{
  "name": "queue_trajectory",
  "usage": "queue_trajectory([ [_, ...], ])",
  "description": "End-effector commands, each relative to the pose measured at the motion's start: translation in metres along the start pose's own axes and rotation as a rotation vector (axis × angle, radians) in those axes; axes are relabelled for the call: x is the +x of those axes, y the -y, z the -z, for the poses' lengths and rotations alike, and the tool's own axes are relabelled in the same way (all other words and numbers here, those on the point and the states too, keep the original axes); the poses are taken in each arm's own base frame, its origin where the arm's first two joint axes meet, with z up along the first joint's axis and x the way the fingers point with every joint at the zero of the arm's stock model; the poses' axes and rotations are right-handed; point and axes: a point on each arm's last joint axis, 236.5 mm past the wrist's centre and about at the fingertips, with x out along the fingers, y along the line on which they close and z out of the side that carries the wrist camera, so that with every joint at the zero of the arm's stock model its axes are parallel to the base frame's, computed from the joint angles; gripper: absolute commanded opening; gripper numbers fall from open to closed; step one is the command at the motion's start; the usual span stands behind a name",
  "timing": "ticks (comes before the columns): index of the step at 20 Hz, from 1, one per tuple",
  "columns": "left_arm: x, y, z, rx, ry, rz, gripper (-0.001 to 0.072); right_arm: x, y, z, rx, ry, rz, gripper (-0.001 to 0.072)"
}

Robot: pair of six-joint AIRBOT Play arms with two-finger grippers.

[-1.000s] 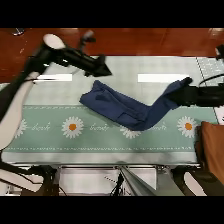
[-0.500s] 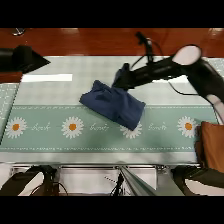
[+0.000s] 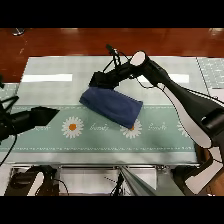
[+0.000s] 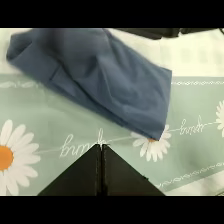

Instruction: Fold the shirts.

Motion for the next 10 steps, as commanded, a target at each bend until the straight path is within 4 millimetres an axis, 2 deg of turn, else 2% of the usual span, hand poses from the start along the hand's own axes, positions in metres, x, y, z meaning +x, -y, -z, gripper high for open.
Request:
queue_trajectory([
  [1,0.014,-0.017,0.018,-0.057,-0.011,-0.014,0.0025,-0.042,-0.001,0.013,0.007,-0.104,-0.030,0.0614],
  [3,0.014,-0.017,0.013,-0.057,0.010,-0.015,0.0025,-0.109,0.014,0.023,-0.024,-0.149,0.051,0.0612],
  [5,0.014,-0.016,0.009,-0.060,0.025,-0.011,0.0025,-0.192,0.048,0.027,-0.070,-0.102,0.316,0.0612],
  [6,0.014,-0.016,0.008,-0.061,0.030,-0.010,0.0025,-0.235,0.067,0.030,-0.064,-0.029,0.474,0.0612],
  [7,0.014,-0.016,0.006,-0.061,0.037,-0.011,0.0025,-0.270,0.083,0.035,-0.038,0.059,0.595,0.0612],
  [8,0.014,-0.017,0.004,-0.060,0.048,-0.012,0.0025,-0.297,0.099,0.048,0.010,0.157,0.685,0.0612],
  [9,0.014,-0.017,0.001,-0.060,0.059,-0.014,0.0025,-0.311,0.115,0.066,0.072,0.238,0.735,0.0612],
  [10,0.013,-0.018,-0.002,-0.060,0.074,-0.016,0.0025,-0.312,0.134,0.091,0.167,0.320,0.747,0.0612],
])
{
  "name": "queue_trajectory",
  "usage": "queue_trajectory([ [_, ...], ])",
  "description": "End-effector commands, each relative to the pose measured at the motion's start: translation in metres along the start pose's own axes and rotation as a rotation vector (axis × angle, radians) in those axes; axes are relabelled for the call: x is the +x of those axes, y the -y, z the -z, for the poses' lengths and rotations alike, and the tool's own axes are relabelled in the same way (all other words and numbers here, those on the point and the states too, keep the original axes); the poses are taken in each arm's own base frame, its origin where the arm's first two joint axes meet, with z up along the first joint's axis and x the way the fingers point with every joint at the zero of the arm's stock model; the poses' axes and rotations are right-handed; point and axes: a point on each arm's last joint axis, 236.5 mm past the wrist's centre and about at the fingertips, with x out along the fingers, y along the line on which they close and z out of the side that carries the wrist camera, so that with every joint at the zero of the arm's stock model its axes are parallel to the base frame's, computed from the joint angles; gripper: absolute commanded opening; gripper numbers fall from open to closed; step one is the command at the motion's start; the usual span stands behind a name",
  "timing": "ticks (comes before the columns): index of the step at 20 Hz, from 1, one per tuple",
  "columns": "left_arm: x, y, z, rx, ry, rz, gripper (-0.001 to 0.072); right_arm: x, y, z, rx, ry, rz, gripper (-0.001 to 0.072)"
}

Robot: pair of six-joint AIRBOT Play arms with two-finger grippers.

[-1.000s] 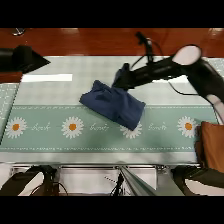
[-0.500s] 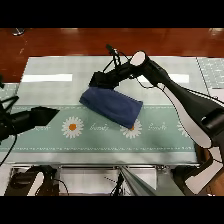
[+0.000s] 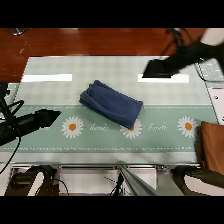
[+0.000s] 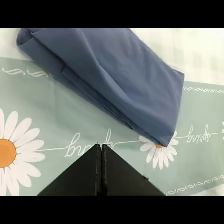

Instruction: Fold the shirts.

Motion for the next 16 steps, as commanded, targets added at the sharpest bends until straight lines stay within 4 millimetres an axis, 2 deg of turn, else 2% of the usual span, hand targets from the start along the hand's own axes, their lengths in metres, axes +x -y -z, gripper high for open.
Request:
queue_trajectory([
  [1,0.000,-0.002,-0.012,-0.002,0.052,-0.004,0.0025,-0.016,0.089,0.064,0.295,0.203,0.231,0.0612],
  [2,0.000,-0.002,-0.015,-0.002,0.064,-0.005,0.0025,0.006,0.092,0.088,0.404,0.228,0.191,0.0612],
  [4,0.000,-0.003,-0.020,-0.004,0.088,-0.009,0.0025,0.059,0.076,0.125,0.618,0.237,0.019,0.0612],
  [6,0.002,-0.004,-0.023,-0.016,0.090,-0.007,0.0025,0.098,0.054,0.142,0.690,0.180,-0.107,0.0611],
  [9,0.011,0.000,-0.022,-0.067,0.066,0.026,0.0025,0.136,0.026,0.145,0.688,0.051,-0.227,0.0612],
  [12,0.016,0.001,-0.021,-0.101,0.046,0.044,0.0025,0.158,-0.003,0.144,0.675,-0.108,-0.375,0.0611],
  [16,0.019,-0.001,-0.021,-0.107,0.038,0.040,0.0025,0.178,-0.013,0.142,0.660,-0.214,-0.435,0.0601],
])
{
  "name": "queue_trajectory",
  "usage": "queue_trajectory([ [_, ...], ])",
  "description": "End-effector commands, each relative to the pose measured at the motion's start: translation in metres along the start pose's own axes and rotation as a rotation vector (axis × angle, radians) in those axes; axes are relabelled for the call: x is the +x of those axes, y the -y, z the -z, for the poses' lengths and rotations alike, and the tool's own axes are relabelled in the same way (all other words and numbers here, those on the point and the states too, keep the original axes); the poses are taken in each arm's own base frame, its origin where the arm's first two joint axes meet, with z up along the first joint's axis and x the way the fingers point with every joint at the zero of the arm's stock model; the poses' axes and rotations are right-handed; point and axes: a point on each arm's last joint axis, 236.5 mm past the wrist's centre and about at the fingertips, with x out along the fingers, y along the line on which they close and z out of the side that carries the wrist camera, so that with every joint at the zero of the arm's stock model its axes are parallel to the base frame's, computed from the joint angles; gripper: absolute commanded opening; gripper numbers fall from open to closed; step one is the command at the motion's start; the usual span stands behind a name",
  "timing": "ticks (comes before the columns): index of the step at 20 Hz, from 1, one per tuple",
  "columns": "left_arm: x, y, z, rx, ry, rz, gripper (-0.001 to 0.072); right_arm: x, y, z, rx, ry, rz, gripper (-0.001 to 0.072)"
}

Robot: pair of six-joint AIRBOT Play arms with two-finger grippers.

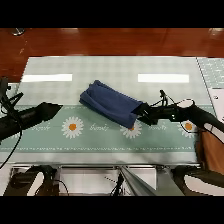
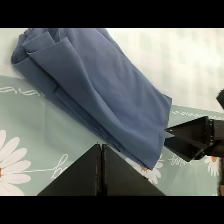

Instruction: Fold the shirts.

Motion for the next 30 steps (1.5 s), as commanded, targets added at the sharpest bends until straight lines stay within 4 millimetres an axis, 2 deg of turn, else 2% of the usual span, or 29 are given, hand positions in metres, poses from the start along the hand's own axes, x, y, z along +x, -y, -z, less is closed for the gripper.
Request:
queue_trajectory([
  [1,0.002,0.000,0.000,-0.013,-0.006,0.005,0.0025,0.023,-0.014,0.004,-0.013,-0.106,-0.062,0.0594],
  [2,0.002,0.000,0.000,-0.010,-0.006,0.005,0.0025,0.030,-0.021,0.005,-0.040,-0.122,-0.062,0.0586],
  [3,0.002,0.000,0.000,-0.010,-0.006,0.005,0.0025,0.037,-0.032,0.008,-0.082,-0.140,-0.062,0.0378],
  [4,0.002,0.000,0.000,-0.011,-0.006,0.005,0.0025,0.041,-0.043,0.008,-0.149,-0.149,-0.064,0.0047],
  [6,0.002,0.000,0.000,-0.012,-0.006,0.006,0.0025,0.038,-0.075,0.003,-0.293,-0.148,-0.072,0.0019],
  [9,0.002,0.000,0.000,-0.011,-0.006,0.006,0.0025,0.010,-0.121,-0.023,-0.469,-0.123,0.007,0.0019],
  [11,0.002,0.000,0.000,-0.011,-0.006,0.006,0.0025,-0.024,-0.157,-0.047,-0.578,-0.046,0.084,0.0019],
  [14,0.002,0.000,0.000,-0.011,-0.006,0.006,0.0025,-0.081,-0.211,-0.065,-0.717,0.050,0.139,0.0019],
  [17,0.002,0.000,0.001,-0.011,-0.009,0.006,0.0025,-0.140,-0.237,-0.080,-0.763,0.147,0.183,0.0019],
  [20,0.002,0.001,0.006,-0.011,-0.029,0.008,0.0025,-0.204,-0.237,-0.100,-0.705,0.258,0.202,0.0020],
  [24,0.002,0.001,0.008,-0.011,-0.040,0.010,0.0026,-0.293,-0.199,-0.117,-0.531,0.398,0.245,0.0019],
  [27,0.002,0.001,0.008,-0.011,-0.040,0.010,0.0026,-0.359,-0.159,-0.118,-0.367,0.500,0.294,0.0020],
  [30,0.002,0.001,0.008,-0.011,-0.040,0.010,0.0026,-0.410,-0.100,-0.097,-0.195,0.520,0.425,0.0020],
])
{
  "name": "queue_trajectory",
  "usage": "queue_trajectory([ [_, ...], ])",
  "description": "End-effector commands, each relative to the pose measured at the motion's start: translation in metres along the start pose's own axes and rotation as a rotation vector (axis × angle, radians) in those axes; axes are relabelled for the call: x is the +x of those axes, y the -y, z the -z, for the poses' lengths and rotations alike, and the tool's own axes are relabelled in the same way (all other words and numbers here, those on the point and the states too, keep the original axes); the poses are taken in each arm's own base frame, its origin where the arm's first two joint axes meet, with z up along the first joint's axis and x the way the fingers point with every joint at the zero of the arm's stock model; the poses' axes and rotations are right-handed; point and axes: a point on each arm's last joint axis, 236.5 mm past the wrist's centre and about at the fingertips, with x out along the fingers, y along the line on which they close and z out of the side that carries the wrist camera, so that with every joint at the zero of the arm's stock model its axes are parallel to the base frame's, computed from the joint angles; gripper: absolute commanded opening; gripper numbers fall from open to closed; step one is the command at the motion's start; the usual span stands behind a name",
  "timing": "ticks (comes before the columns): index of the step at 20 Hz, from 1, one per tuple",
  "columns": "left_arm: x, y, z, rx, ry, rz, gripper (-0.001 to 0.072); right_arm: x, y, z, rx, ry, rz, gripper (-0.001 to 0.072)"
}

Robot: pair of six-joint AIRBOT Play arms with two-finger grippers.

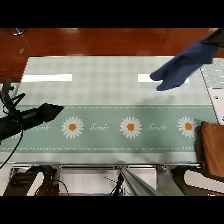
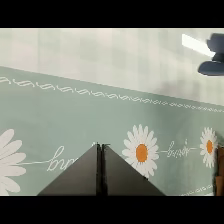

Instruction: Fold the shirts.

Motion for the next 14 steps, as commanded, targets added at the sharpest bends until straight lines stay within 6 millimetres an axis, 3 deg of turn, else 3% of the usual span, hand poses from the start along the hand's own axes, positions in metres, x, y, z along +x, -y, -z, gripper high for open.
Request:
queue_trajectory([
  [1,0.000,0.000,0.001,0.000,-0.002,0.000,0.0025,-0.052,0.075,0.031,0.174,-0.047,0.195,0.0019],
  [4,0.000,0.000,0.000,0.000,-0.002,0.000,0.0025,-0.082,0.116,0.059,0.308,-0.020,0.295,0.0020],
  [6,0.000,0.000,0.000,0.000,-0.002,0.000,0.0026,-0.094,0.142,0.089,0.408,-0.023,0.359,0.0020],
  [11,0.000,0.000,0.000,0.001,-0.002,0.000,0.0026,-0.123,0.213,0.197,0.716,-0.081,0.624,0.0020],
  [14,0.000,0.000,0.000,0.001,-0.002,0.000,0.0026,-0.156,0.236,0.262,0.890,-0.088,0.830,0.0020],
])
